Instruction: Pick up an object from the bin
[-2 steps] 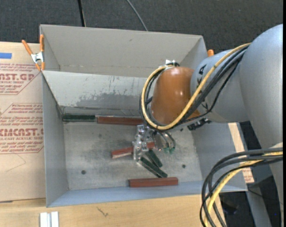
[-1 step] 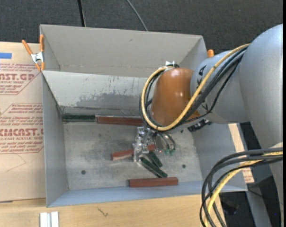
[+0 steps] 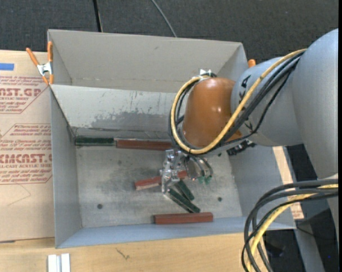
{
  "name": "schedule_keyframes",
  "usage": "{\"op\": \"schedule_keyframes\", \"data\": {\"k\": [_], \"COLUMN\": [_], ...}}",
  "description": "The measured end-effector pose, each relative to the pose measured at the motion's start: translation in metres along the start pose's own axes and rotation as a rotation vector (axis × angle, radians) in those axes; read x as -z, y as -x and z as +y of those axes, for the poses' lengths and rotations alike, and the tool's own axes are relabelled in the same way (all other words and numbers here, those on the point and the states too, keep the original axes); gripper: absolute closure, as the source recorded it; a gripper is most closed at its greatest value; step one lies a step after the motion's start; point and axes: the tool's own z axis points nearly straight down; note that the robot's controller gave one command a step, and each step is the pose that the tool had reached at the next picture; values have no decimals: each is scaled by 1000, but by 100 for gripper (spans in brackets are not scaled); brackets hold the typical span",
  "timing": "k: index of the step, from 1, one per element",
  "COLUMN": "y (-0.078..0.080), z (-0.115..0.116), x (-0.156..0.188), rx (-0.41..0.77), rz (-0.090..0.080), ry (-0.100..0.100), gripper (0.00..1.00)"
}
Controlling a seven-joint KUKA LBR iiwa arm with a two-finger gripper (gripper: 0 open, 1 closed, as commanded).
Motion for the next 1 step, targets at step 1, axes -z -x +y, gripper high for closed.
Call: {"op": "schedule_keyframes", "data": {"k": [1], "y": [1], "z": [0], "x": [12], "rx": [0], "rz": [-4], "ry": [0], "gripper": [100]}}
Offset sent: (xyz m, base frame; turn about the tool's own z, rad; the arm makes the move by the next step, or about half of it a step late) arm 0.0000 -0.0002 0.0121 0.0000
